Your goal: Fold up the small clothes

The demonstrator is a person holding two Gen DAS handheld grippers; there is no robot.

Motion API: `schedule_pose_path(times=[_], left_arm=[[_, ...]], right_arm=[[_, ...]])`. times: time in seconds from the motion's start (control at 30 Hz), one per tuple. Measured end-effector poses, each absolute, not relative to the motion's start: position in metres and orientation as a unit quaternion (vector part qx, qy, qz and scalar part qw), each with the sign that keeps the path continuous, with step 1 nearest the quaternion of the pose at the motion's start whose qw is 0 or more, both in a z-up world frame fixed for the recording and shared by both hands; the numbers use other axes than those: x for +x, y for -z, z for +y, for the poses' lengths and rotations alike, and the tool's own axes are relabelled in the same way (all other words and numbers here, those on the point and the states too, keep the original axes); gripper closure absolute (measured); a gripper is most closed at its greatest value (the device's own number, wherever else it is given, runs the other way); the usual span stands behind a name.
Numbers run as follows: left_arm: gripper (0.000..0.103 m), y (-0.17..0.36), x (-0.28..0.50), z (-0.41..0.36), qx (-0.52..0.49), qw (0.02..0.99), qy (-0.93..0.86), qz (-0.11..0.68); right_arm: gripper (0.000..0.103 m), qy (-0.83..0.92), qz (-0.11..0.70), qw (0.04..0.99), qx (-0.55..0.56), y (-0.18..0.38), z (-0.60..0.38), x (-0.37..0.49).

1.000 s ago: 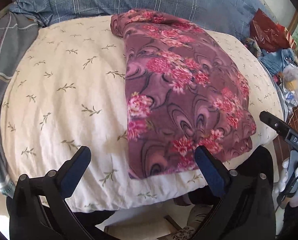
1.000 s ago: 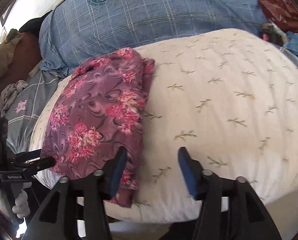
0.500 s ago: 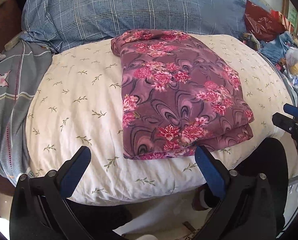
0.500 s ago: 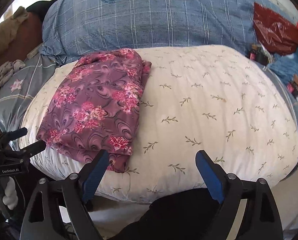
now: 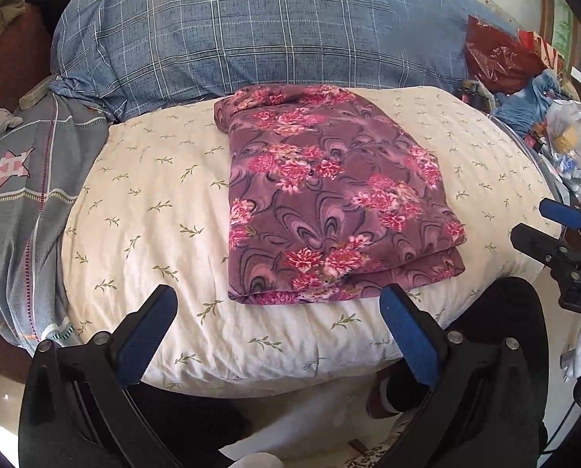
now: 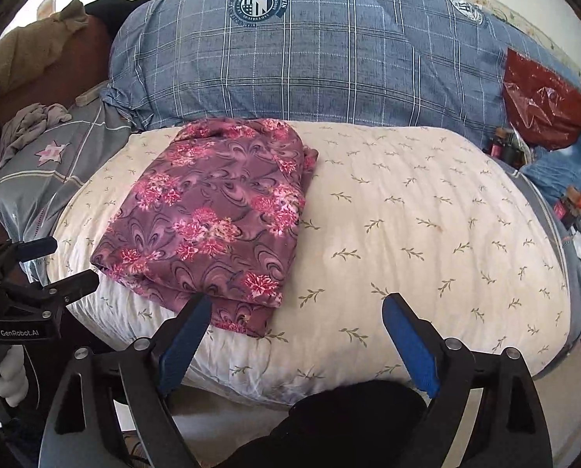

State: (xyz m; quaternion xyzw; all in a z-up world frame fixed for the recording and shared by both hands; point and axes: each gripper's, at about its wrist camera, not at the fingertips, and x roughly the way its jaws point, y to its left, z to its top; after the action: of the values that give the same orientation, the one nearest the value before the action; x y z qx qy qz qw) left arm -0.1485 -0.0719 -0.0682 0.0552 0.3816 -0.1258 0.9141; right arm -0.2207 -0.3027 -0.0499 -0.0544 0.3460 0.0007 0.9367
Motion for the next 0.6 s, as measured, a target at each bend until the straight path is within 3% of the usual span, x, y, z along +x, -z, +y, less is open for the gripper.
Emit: schedule_pose_path(times=[0.6], left_arm=[[0.0, 0.062, -0.15, -0.086, 0.058, 0.914, 0.134, 0.379]], right_arm=[[0.012, 0.014, 0.353, 0.935, -0.032, 0.05, -0.317, -0.221]])
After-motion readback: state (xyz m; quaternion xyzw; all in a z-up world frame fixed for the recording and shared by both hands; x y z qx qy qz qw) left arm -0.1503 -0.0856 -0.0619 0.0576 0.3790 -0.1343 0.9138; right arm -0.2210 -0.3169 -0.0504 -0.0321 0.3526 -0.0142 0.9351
